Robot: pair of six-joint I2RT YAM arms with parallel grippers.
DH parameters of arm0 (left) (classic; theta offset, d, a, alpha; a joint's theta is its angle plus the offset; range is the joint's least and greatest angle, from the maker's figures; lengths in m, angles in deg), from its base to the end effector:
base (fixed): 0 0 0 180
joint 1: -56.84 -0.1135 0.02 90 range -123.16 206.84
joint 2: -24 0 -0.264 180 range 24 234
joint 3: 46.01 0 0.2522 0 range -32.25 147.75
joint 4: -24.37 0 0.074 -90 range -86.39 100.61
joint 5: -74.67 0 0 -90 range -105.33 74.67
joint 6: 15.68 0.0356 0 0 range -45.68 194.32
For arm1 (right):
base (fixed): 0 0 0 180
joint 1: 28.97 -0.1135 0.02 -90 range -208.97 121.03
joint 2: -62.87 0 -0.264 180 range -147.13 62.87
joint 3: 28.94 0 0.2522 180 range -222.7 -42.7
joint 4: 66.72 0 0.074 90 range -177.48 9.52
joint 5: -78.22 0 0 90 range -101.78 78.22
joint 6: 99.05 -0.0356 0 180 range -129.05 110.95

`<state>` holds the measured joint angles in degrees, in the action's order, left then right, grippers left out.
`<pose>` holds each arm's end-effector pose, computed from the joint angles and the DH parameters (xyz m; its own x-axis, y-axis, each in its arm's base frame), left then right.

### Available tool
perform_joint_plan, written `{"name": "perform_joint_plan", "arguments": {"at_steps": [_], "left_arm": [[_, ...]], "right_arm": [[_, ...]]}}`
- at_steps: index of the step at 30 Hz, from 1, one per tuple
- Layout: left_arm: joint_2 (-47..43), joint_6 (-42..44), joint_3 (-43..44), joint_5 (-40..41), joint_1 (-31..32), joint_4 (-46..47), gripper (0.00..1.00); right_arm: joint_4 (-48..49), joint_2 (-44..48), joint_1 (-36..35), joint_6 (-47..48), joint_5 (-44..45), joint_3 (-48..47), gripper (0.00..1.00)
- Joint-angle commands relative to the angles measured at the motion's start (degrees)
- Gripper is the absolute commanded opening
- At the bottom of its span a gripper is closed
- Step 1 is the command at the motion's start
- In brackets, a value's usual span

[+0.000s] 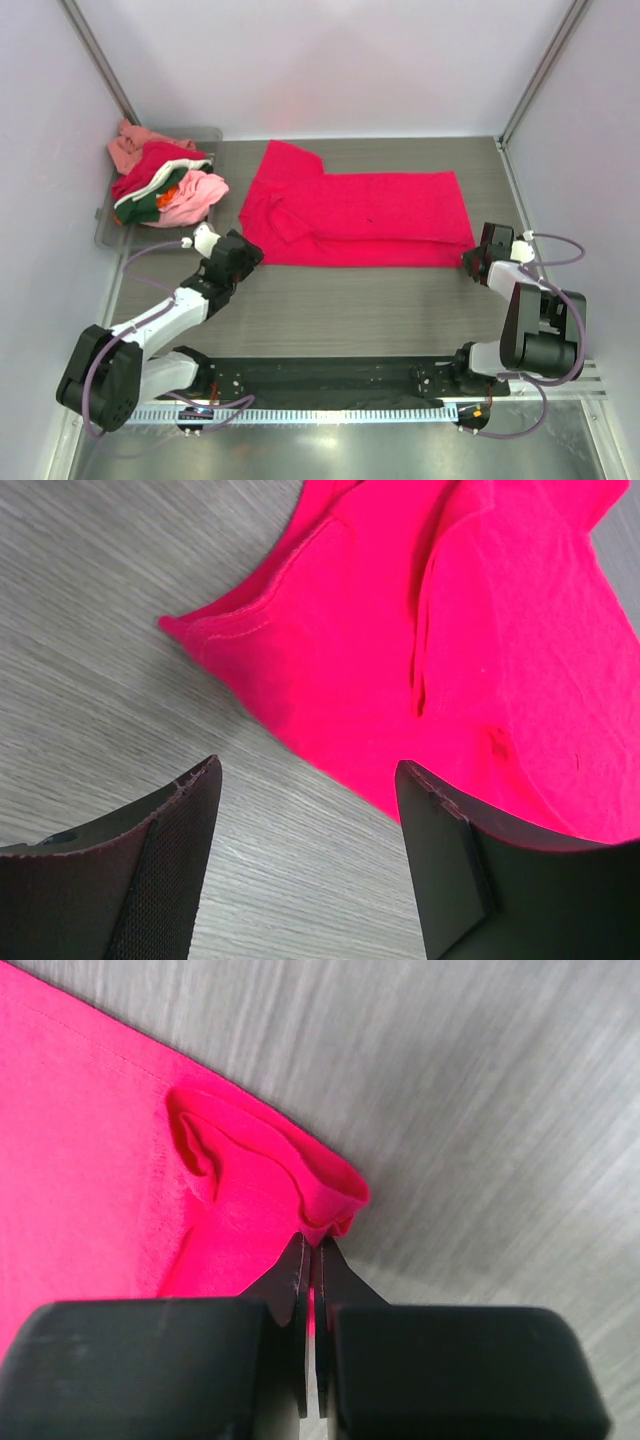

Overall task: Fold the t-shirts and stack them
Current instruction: Fold the tshirt

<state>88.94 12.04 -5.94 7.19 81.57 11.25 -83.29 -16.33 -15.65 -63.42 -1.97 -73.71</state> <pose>0.2066 -0.0802 0.1808 -0.3594 -0.7347 -0.5753 -0.4427 0.6770 -0.5880 0.2391 -0.0629 0.1455 -0.1712 0.8636 -0.4742 0.8077 0.3987 0.4344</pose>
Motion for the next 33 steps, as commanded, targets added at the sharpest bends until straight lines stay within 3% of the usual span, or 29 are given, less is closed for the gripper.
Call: {"name": "perform_joint_plan", "arguments": {"at_steps": [1,11,14,22,30,32,33], "left_arm": [[1.14,-3.89,-2.13,3.05,0.14,7.70,0.70],[8.52,-5.66,-6.00,9.80,0.05,20.00,0.65],[10.63,-5.57,-5.56,11.40,0.05,20.88,0.61],[14.85,-7.33,-3.63,15.88,0.14,18.87,0.36],[19.95,-8.47,-1.70,15.98,-1.17,20.27,0.33],[21.44,-8.73,-1.52,14.22,-2.23,21.50,0.27],[21.71,-9.00,-1.52,13.87,-2.75,21.85,0.10]], "right_arm": [[0.70,4.83,0.13,-0.39,2.85,2.08,0.01],[2.37,4.94,0.13,-0.21,0.22,3.41,0.01],[2.54,3.88,0.21,-0.30,-0.66,3.23,0.01],[2.46,5.37,0.13,-0.04,-0.40,3.84,0.01],[2.19,7.04,0.13,0.58,-0.13,4.37,0.01],[2.11,7.30,0.13,0.67,-0.31,4.55,0.01],[2.11,7.30,0.13,0.75,-0.31,4.55,0.01]]}}
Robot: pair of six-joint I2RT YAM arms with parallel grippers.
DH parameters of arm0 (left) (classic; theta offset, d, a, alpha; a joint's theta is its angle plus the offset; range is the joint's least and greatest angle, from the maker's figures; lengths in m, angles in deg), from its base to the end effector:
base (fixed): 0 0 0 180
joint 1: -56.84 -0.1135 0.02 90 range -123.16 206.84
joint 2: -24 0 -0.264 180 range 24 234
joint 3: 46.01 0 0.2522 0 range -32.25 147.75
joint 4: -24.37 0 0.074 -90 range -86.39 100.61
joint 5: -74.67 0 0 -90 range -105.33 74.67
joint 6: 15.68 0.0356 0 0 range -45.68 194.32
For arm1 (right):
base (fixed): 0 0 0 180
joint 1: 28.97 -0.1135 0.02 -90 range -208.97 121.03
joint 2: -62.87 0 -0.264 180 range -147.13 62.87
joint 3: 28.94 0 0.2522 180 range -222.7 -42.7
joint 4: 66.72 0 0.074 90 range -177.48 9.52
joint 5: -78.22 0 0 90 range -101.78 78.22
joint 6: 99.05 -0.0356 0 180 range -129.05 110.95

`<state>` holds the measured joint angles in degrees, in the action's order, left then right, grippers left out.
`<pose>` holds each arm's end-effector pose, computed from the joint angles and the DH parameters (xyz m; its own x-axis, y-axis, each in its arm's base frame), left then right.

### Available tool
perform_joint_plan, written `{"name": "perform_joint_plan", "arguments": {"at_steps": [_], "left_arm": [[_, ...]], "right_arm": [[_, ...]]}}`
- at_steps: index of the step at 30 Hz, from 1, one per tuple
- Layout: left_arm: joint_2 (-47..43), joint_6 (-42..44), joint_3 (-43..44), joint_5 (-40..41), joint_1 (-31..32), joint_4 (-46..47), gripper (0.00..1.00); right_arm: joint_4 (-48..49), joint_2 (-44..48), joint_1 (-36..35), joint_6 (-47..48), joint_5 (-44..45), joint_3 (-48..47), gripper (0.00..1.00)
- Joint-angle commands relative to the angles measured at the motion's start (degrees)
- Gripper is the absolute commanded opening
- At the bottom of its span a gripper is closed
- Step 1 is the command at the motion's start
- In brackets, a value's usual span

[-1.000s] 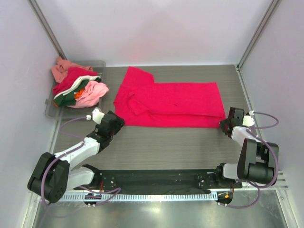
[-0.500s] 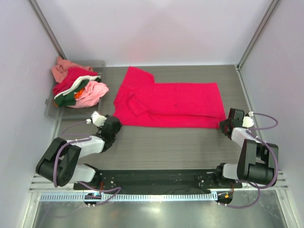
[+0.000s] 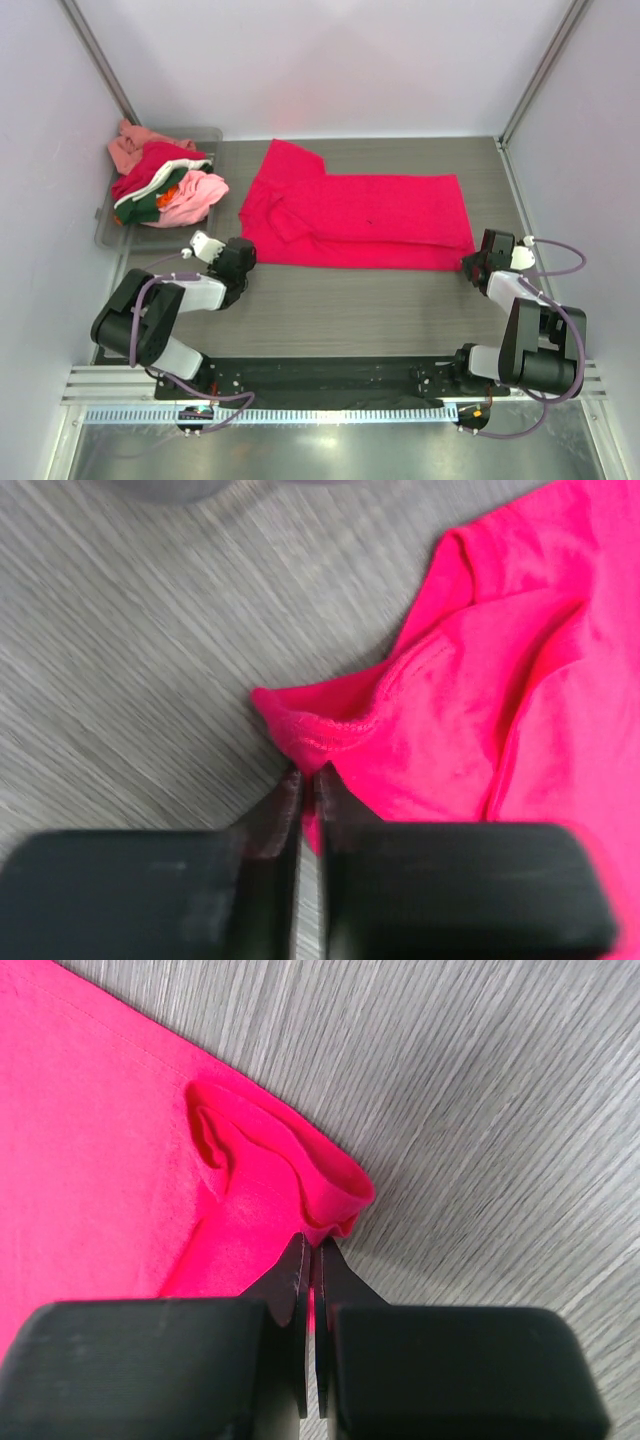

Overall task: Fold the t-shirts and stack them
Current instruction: Fold the tshirt

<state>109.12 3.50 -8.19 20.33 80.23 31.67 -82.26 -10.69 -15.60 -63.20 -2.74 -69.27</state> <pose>0.2353 -0.0792 0.1250 -0.1113 -0.7879 -0.6056 -0.5859 0.5443 -0.6004 0.2207 -0.0582 0.1464 -0.1618 0.8612 -0.4818 0.7858 0.4077 0.4650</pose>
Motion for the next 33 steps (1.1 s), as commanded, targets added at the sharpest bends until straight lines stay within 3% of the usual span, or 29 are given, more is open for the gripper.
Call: {"name": "perform_joint_plan", "arguments": {"at_steps": [1,5,8,12,15,23,33], "left_arm": [[1.71,-0.80,0.91,0.47,-1.51,1.01,0.01],[1.01,-0.10,4.24,0.02,-1.51,-7.06,0.00],[-0.21,1.48,10.30,0.81,-1.51,-17.78,0.00],[-4.25,2.80,14.87,0.73,-1.60,-24.04,0.00],[-8.03,6.30,20.66,1.25,-1.60,-26.32,0.00],[-12.07,20.71,54.12,4.16,-1.60,-53.55,0.00],[-27.19,26.09,65.14,-4.37,-1.43,-61.04,0.00]], "right_arm": [[0.99,1.66,0.08,0.54,0.37,0.11,0.01],[0.82,1.93,0.08,0.27,0.19,-0.41,0.01],[-4.17,2.45,0.08,0.27,1.76,-3.04,0.01],[-9.29,3.86,0.08,-0.43,2.12,-9.19,0.01],[-13.76,3.43,0.08,-1.57,1.43,-16.83,0.01],[-31.41,3.76,0.17,-0.87,0.01,-49.42,0.01],[-38.20,17.22,0.17,0.53,-5.17,-61.14,0.01]]}}
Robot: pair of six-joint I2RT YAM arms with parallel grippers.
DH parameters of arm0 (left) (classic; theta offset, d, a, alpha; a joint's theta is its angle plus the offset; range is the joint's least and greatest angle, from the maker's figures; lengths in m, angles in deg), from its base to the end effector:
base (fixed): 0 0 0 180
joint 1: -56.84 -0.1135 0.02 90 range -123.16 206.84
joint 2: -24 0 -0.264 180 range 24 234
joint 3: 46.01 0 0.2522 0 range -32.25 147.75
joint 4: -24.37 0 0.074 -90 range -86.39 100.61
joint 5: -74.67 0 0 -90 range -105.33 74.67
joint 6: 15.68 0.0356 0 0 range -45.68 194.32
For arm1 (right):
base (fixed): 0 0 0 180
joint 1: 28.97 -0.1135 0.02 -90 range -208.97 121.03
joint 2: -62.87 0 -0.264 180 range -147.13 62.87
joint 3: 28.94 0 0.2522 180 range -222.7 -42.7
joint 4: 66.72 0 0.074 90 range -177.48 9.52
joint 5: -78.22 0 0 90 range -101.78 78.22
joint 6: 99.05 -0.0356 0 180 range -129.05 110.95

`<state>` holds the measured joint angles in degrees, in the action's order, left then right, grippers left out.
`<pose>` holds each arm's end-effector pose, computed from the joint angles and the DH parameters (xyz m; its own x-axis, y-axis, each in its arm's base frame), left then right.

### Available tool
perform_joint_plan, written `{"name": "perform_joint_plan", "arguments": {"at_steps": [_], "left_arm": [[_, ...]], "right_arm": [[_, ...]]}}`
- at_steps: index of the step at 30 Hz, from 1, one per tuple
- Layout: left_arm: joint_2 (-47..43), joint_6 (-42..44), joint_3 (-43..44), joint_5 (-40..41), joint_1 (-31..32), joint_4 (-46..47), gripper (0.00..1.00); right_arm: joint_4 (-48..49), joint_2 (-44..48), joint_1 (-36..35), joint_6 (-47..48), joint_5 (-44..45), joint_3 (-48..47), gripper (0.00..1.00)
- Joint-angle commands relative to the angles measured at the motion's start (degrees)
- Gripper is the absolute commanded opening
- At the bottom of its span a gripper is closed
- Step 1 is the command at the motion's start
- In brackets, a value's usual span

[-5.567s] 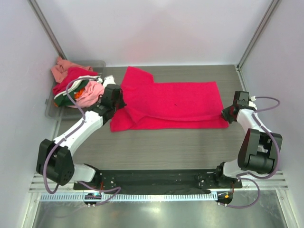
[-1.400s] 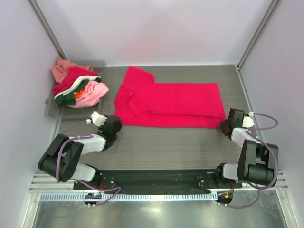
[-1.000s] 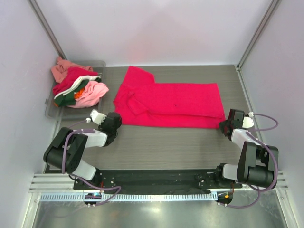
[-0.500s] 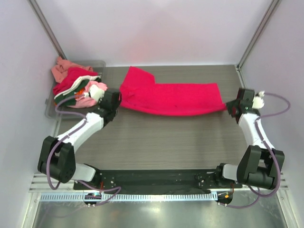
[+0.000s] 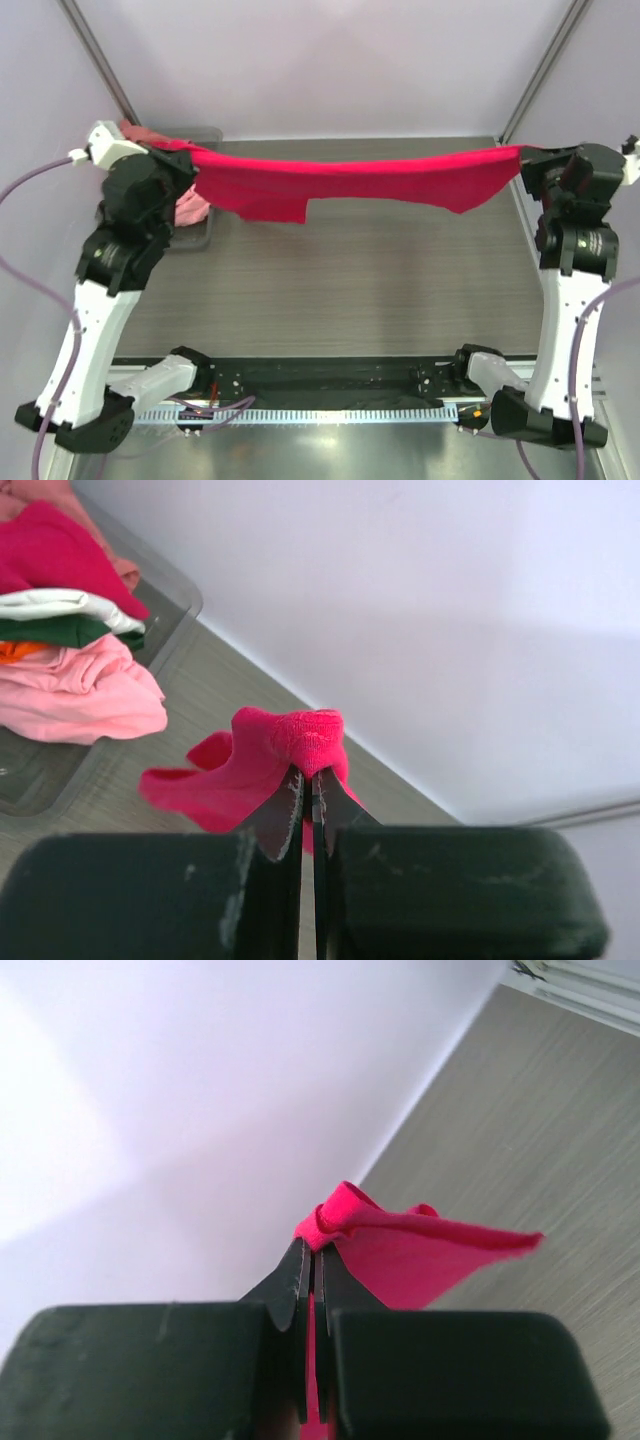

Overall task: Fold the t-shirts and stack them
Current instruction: Fold the tshirt

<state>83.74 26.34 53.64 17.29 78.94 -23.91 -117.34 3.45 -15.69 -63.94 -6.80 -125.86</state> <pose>0.1770 -0.0512 0.4882 0.0414 -0.6922 -0.7206 -0.2189 0.6974 -0.6825 0.1865 -0.0472 0.4695 0.1275 0.8073 -0.5763 0.3597 0.5038 0.7854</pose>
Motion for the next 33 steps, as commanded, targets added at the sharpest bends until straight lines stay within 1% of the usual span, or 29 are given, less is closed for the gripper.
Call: {"name": "perform_joint_plan", "arguments": {"at_steps": [1,4,6,7,11,12,14,15,16,17,19,20,22,23,24,25,26,27,28,30,31,33], "left_arm": [[-2.70,3.34,4.45,-1.68,-0.14,-6.16,0.00],[-2.97,3.86,7.62,-1.86,-0.14,-7.14,0.00],[-1.13,3.95,9.64,-1.07,-0.14,-8.54,0.00],[-0.34,4.04,11.48,-0.81,-0.22,-8.89,0.00],[4.67,4.66,13.69,-0.19,-0.40,-8.11,0.00],[7.29,4.66,14.30,-0.28,-0.66,-7.93,0.00],[10.03,4.22,16.05,-1.94,-2.33,-7.23,0.00],[12.82,3.78,16.50,-3.51,-3.29,-6.88,0.00],[13.98,3.17,16.94,-5.27,-5.82,-6.61,0.00],[15.21,2.29,17.29,-9.20,-7.15,-5.13,0.00],[18.02,1.23,17.73,-11.26,-9.61,-3.19,0.00],[18.82,1.06,18.43,-12.40,-10.15,-1.79,0.00],[21.71,0.53,23.16,-13.89,-11.64,-1.42,0.00],[24.95,0.26,25.53,-15.12,-12.17,-2.21,0.00],[26.98,-0.09,31.56,-15.91,-12.70,-2.91,0.00],[28.83,-0.96,34.84,-15.92,-13.31,-3.96,0.00],[32.50,-0.97,38.53,-15.84,-13.41,-5.54,0.00],[33.84,-0.79,41.44,-15.92,-13.49,-5.99,0.00],[34.81,-0.62,45.38,-15.92,-13.67,-6.17,0.00],[35.88,-0.97,45.25,-17.32,-14.19,-3.11,0.01],[35.53,-1.23,41.50,-18.11,-15.07,-1.35,0.00],[33.43,-2.28,34.65,-19.43,-15.95,6.98,0.00]], "right_arm": [[-4.78,3.52,0.17,1.63,-1.11,-5.87,0.01],[-6.99,3.52,0.17,1.98,-1.02,-10.26,0.01],[-7.35,2.47,0.17,2.07,-0.93,-11.59,0.01],[-7.35,2.03,0.17,1.81,-1.02,-11.42,0.01],[-6.04,-2.09,0.26,1.02,-1.98,-10.28,0.01],[-5.33,-3.15,0.26,0.84,-2.68,-9.84,0.01],[-3.32,-6.49,0.17,0.67,-3.65,-9.66,0.01],[-2.61,-7.63,0.17,0.58,-4.18,-9.74,0.01],[-1.64,-8.95,0.17,0.58,-6.53,-9.75,0.01],[0.19,-11.14,0.17,0.32,-6.99,-10.01,0.01],[1.87,-13.96,0.17,-0.21,-7.34,-12.02,0.01],[1.88,-17.19,0.17,-0.21,-7.52,-13.42,0.01],[1.88,-20.55,0.17,-0.39,-8.05,-19.13,0.01],[1.88,-24.39,0.26,-0.56,-9.27,-21.41,0.01],[1.79,-26.17,0.17,-0.91,-10.15,-26.13,0.01],[1.62,-28.45,0.17,-1.70,-10.94,-28.88,0.01],[1.44,-30.13,0.17,-1.97,-12.78,-31.52,0.01],[1.35,-33.45,0.17,-2.41,-13.32,-36.50,0.01],[1.09,-34.70,0.17,-2.50,-13.58,-38.55,0.01],[1.00,-37.51,0.26,-3.29,-14.02,-41.37,0.01],[0.92,-38.13,0.34,-3.29,-14.29,-41.39,0.01],[1.18,-39.54,0.34,-2.94,-15.77,-39.38,0.01]]}}
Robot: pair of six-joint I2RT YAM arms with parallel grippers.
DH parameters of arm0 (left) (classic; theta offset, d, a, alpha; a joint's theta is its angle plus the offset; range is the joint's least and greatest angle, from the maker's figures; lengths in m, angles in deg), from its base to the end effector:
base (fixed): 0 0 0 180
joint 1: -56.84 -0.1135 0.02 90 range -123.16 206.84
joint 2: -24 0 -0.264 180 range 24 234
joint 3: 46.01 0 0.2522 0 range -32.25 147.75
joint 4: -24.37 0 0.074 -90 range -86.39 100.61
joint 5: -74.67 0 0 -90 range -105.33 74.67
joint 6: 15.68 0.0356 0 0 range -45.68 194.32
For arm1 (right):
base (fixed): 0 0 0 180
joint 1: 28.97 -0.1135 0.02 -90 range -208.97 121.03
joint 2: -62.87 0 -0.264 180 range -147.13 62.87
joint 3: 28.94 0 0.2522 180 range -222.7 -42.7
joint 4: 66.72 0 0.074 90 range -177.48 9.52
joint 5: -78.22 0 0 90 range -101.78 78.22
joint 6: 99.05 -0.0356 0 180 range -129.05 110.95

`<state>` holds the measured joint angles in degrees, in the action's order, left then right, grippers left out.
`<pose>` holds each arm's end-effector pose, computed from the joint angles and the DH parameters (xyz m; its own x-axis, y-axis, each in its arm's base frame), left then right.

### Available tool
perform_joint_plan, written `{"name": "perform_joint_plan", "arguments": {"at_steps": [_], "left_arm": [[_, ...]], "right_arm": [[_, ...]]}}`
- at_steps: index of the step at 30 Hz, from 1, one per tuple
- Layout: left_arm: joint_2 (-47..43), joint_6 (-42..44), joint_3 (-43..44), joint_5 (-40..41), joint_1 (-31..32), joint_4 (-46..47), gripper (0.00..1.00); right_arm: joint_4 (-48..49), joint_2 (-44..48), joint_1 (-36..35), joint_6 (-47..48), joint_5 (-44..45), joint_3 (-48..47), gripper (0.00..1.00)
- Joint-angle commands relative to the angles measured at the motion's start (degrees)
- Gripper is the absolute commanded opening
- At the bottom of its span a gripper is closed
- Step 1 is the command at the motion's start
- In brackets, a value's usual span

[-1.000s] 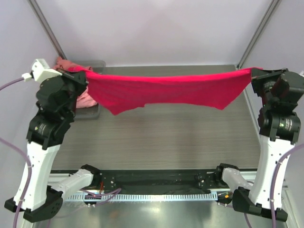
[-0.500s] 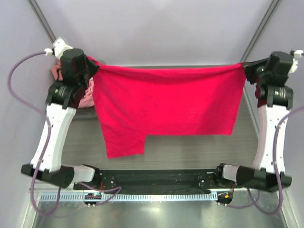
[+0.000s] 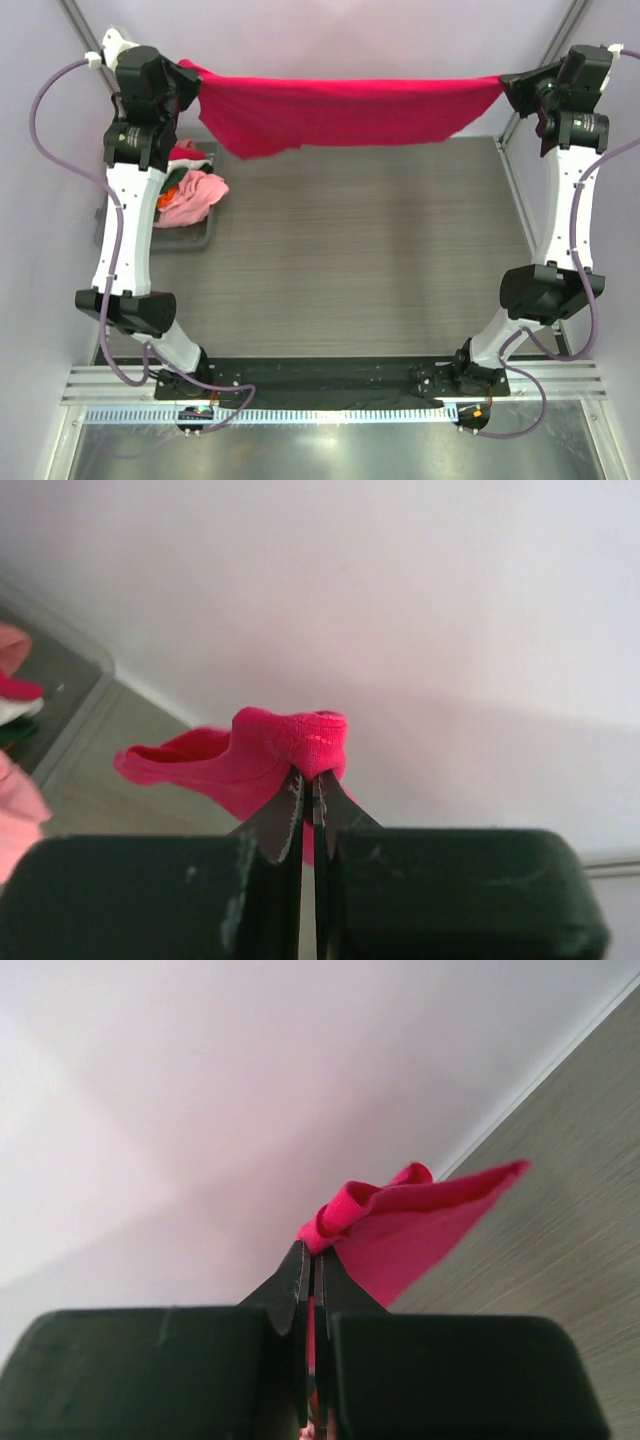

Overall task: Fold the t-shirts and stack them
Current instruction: Fold the tshirt

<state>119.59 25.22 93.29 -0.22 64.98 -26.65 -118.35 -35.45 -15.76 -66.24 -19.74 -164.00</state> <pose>0.3334 -0.0383 0.5367 0.0077 -0.7382 -0.6745 -0.1733 0.6633 -0.7280 0.3573 -0.0788 0.4975 -0.0548 0.8679 -0.4938 0.2623 0.4897 0.8315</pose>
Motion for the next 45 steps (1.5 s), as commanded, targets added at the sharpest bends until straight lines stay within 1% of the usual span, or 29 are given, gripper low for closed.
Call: {"name": "perform_joint_plan", "arguments": {"at_steps": [1,2,3,4,5,6,7,8,11,12,14,15,17,22,23,25,30,31,33,34,35,36,37,38,39,40,42,43,45], "left_arm": [[-3.21,-1.69,-9.13,-4.98,-3.12,13.57,0.00],[-4.18,-2.92,-17.96,-6.14,-3.57,21.01,0.00],[-5.49,-3.02,-21.61,-7.11,-3.83,23.87,0.00],[-5.76,-3.02,-24.43,-7.81,-3.92,25.81,0.00],[-6.03,-3.02,-29.68,-7.99,-3.84,27.66,0.00],[-6.38,-2.84,-32.08,-8.26,-3.92,28.55,0.00],[-7.43,-2.75,-35.33,-8.87,-3.92,29.51,0.00],[-8.31,-2.75,-41.36,-8.96,-3.92,31.61,0.00],[-12.70,-3.54,-52.38,-8.96,-3.92,38.19,0.00],[-14.10,-3.89,-59.46,-8.87,-3.92,39.70,0.00],[-17.44,-4.07,-65.39,-8.96,-3.92,42.16,0.00],[-18.59,-4.07,-70.20,-9.40,-3.84,42.79,0.00],[-21.92,-3.81,-75.50,-10.01,-3.84,44.45,0.00],[-29.75,-3.90,-90.96,-11.68,-3.84,45.60,0.00],[-32.55,-3.98,-93.17,-11.95,-3.84,45.60,0.00],[-35.28,-3.46,-96.34,-13.00,-3.84,45.26,0.00],[-45.65,-3.36,-103.20,-11.95,-3.75,37.44,0.00],[-49.93,-3.98,-104.08,-11.60,-3.83,34.04,0.00],[-54.52,-5.73,-106.28,-10.99,-3.75,31.12,0.02],[-58.90,-6.18,-106.90,-10.64,-3.75,27.62,0.04],[-61.46,-7.05,-107.60,-8.72,-3.75,25.41,0.15],[-63.84,-7.93,-107.95,-8.18,-3.83,23.39,0.27],[-68.39,-7.77,-108.22,-7.82,-3.75,20.76,0.39],[-70.43,-7.76,-108.31,-6.08,-3.83,18.47,0.50],[-72.37,-8.02,-108.31,-4.84,-3.75,16.18,0.72],[-76.22,-8.38,-108.31,-3.53,-3.83,12.33,0.81],[-79.32,-7.94,-107.61,-0.98,-3.84,7.84,0.92],[-80.64,-6.81,-107.17,-0.53,-3.84,7.12,0.93],[-82.49,-5.31,-105.94,-0.78,-3.75,6.76,1.00]], "right_arm": [[3.84,-1.42,0.50,-0.82,-3.63,0.60,0.01],[5.59,-1.43,0.50,-0.82,-4.85,3.14,0.01],[7.35,-1.43,0.59,-1.43,-5.82,9.26,0.01],[10.50,-0.91,0.67,-1.52,-7.05,12.45,0.01],[12.01,-0.64,0.67,-1.52,-7.32,15.79,0.01],[13.33,-0.21,0.76,-1.09,-7.33,22.18,0.01],[15.69,0.32,1.02,-0.73,-6.98,25.37,0.01],[17.02,1.46,1.29,-0.47,-6.97,28.63,0.01],[21.95,4.27,2.95,0.85,-7.50,44.07,0.01],[23.00,4.98,3.39,1.11,-7.68,47.00,0.01],[25.64,6.73,4.45,2.08,-8.90,54.54,0.01],[26.00,8.83,4.54,2.95,-8.91,56.67,0.01],[26.00,11.39,4.63,5.32,-7.07,60.80,0.01],[26.26,20.97,5.07,7.97,-5.13,75.04,0.01],[26.61,22.11,5.07,8.32,-5.13,78.98,0.01],[27.32,26.66,5.07,9.28,-4.17,82.69,0.01],[24.95,38.54,5.16,9.29,1.89,93.60,0.01],[23.64,40.30,5.07,9.03,3.38,94.74,0.01],[22.06,45.84,5.16,8.33,4.97,97.47,0.05],[20.22,47.85,5.16,7.63,6.63,98.17,0.10],[19.07,50.83,5.16,7.01,7.61,99.14,0.31],[17.75,52.69,5.16,6.31,7.70,99.58,0.43],[16.87,54.19,5.16,5.43,9.88,100.02,0.50],[16.34,55.68,5.07,4.99,11.03,100.55,0.57],[15.90,58.39,5.16,4.89,11.48,100.73,0.60],[15.72,59.29,5.16,5.15,11.74,100.73,0.61],[14.93,60.61,5.16,5.86,12.97,99.50,0.63],[14.75,60.27,5.07,6.73,13.06,98.72,0.63],[15.01,59.13,5.07,10.59,12.80,95.82,0.63]]}}
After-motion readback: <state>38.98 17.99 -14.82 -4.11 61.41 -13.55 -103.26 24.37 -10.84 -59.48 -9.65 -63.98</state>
